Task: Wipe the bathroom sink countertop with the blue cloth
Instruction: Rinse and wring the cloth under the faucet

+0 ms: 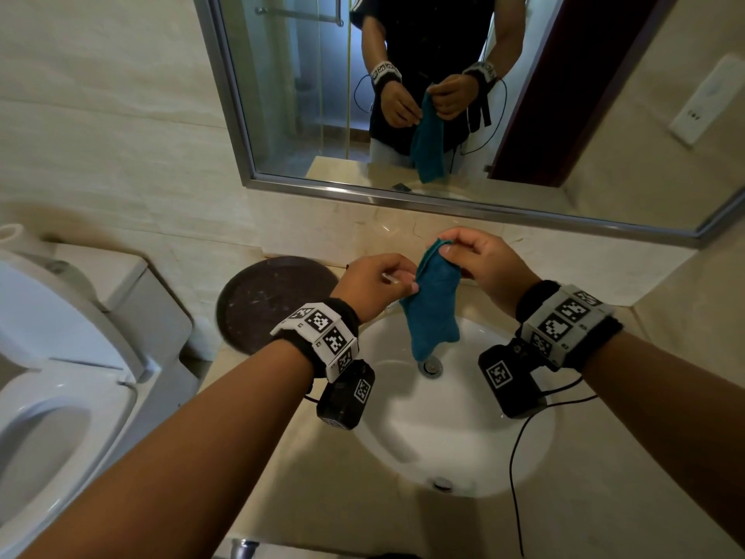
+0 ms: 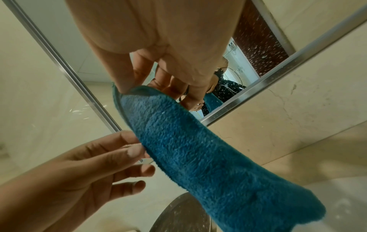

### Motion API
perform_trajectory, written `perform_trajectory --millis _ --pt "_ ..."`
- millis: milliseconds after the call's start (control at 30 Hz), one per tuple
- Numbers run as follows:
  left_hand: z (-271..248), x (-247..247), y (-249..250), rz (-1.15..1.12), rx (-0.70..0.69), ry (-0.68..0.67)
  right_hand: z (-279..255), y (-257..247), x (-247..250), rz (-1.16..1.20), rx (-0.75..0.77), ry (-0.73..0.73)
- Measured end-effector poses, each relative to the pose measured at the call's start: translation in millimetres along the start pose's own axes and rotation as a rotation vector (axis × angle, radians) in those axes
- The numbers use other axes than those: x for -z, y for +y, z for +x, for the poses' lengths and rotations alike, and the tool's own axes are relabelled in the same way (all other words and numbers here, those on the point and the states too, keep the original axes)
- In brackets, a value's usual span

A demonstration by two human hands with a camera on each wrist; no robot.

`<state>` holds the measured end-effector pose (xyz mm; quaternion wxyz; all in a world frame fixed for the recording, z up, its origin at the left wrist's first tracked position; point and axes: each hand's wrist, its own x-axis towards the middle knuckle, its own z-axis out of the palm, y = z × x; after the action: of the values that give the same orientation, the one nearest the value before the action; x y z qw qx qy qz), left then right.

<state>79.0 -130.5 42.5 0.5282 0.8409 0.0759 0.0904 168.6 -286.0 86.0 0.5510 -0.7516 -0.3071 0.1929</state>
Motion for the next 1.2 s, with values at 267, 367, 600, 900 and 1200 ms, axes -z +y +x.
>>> perform_trajectory --millis 267,367,600,900,1200 --pt "4.1 11.9 0.8 -0.005 -0.002 -0.025 -0.9 8.8 10.7 -0.203 0.006 0.041" --pt "8.1 22.0 5.8 -0.021 -0.003 -0.061 -2.5 15.0 14.1 -0.288 0.007 0.011" --pt "7.7 27.8 5.0 0.119 0.0 -0.076 -0.8 18.7 12.1 -0.357 -0.006 0.061" --pt "12.5 38.5 4.2 0.026 0.066 -0.07 0.3 18.1 -2.8 -0.231 0.002 0.022" --pt "-9.6 11.9 -22.6 -0.387 0.306 -0.279 19.1 20.8 -17.9 0.207 -0.216 0.169"
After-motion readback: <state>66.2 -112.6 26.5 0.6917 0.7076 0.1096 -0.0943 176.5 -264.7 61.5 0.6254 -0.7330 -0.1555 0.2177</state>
